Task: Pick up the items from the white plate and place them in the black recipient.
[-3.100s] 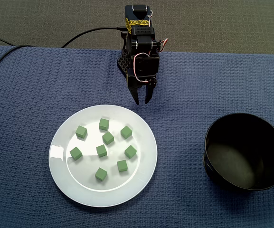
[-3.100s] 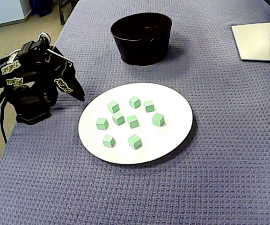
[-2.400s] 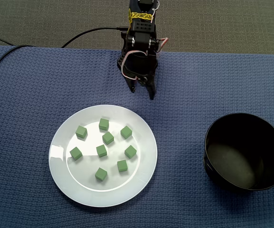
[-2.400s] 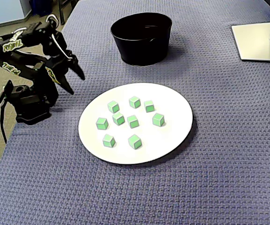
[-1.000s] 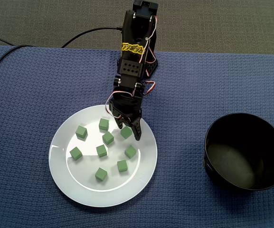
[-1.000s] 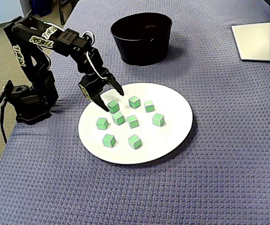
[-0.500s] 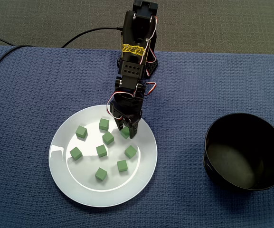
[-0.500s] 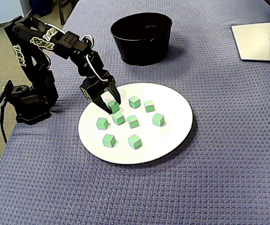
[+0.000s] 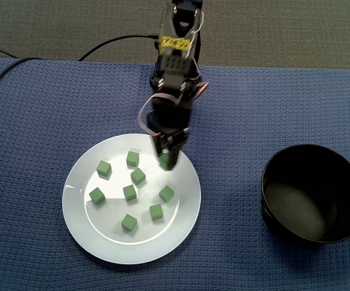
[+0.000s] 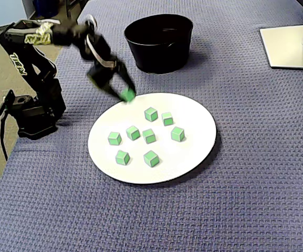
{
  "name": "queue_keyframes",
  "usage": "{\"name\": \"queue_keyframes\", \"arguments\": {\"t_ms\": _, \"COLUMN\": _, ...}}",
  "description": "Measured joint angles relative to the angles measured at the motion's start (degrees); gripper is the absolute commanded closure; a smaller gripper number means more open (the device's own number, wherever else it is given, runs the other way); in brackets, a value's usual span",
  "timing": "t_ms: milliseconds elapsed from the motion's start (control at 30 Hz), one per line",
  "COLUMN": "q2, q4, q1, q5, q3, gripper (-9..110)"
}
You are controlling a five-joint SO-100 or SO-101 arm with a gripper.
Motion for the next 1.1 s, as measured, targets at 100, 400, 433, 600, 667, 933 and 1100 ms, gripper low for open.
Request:
{"name": "queue_keyframes", "arguments": {"t_ms": 100, "q2": -0.2, "q4": 10.1, "q1": -6.0, "q5": 8.6, "q3": -13.3, "gripper": 102}}
{"name": "queue_keyframes", "arguments": {"t_ms": 400, "q2": -26.8, "q4": 35.5, "q1": -27.5, "q5": 18.2, "q3": -64.7, "gripper": 102}}
{"name": "queue_keyframes", "arguments": {"t_ms": 433, "q2": -32.7, "q4": 38.5, "q1": -29.5, "q5": 17.8, "q3": -71.5, "gripper": 102}}
{"name": "queue_keyframes", "arguments": {"t_ms": 600, "q2": -54.7, "q4": 41.2, "q1": -33.9, "q5": 16.8, "q3": -97.1, "gripper": 102}}
{"name": "queue_keyframes", "arguments": {"t_ms": 667, "q2": -58.5, "q4": 41.0, "q1": -34.8, "q5": 16.1, "q3": -100.5, "gripper": 102}}
{"name": "queue_keyframes", "arguments": {"t_ms": 933, "q2": -69.5, "q4": 38.1, "q1": -39.1, "q5": 12.9, "q3": -103.7, "gripper": 102}}
{"name": "queue_keyframes", "arguments": {"t_ms": 1100, "q2": -74.1, "q4": 35.9, "q1": -41.2, "q5": 11.3, "q3": -103.7, "gripper": 89}}
